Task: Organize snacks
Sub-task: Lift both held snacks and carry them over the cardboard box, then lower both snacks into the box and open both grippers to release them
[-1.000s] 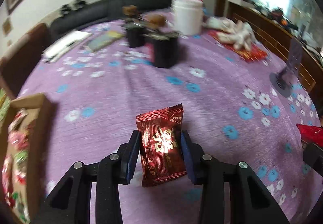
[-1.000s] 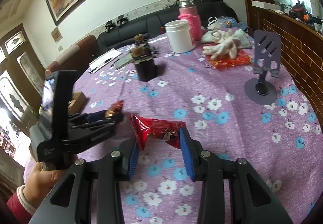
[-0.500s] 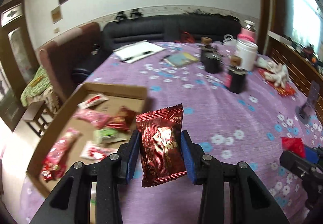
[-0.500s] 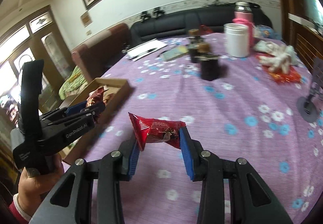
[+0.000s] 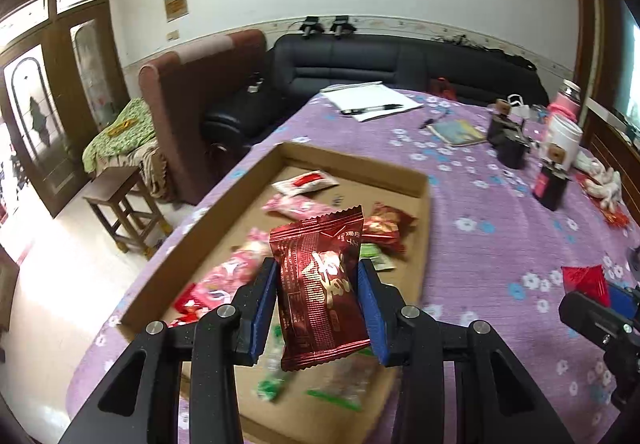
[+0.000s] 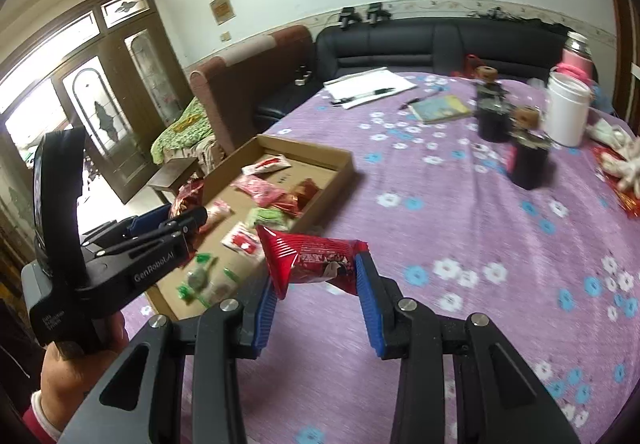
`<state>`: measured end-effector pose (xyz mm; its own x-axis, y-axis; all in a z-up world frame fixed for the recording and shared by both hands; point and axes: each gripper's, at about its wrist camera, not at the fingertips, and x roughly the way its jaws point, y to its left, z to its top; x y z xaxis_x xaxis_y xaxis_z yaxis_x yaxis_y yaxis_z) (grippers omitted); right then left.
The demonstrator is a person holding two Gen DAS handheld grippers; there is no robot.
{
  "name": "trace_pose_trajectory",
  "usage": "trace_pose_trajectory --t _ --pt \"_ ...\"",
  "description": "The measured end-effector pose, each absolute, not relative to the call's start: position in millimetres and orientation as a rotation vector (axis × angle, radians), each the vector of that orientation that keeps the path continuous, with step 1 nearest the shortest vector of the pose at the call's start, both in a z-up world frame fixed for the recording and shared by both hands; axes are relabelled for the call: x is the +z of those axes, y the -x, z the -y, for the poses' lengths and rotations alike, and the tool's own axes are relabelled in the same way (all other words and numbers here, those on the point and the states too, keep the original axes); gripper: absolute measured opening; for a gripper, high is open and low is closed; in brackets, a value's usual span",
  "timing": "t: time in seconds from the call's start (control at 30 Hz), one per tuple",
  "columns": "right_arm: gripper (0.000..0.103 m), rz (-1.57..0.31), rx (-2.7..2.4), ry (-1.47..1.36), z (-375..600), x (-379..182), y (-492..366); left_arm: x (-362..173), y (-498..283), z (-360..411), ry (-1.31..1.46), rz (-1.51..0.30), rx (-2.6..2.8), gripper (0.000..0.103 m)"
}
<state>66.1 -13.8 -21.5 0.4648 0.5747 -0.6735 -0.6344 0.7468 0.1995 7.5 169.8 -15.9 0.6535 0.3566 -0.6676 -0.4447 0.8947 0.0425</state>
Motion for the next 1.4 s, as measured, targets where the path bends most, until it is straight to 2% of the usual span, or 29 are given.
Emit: trace_pose_trajectory --t 0.43,0.87,1.4 --pt "0.037 -0.807 0.816 0.132 -58 -28 -84 -32 -5 -215 0.165 -0.757 0.513 0.043" --pt "0.037 -0.901 0.808 0.198 -147 -68 -163 -56 -40 -243 0.195 -0.851 0.483 0.043" --pt "0.037 -0.949 0.774 0.231 -172 -89 -212 -60 -73 -255 0.199 -0.922 0.476 0.043"
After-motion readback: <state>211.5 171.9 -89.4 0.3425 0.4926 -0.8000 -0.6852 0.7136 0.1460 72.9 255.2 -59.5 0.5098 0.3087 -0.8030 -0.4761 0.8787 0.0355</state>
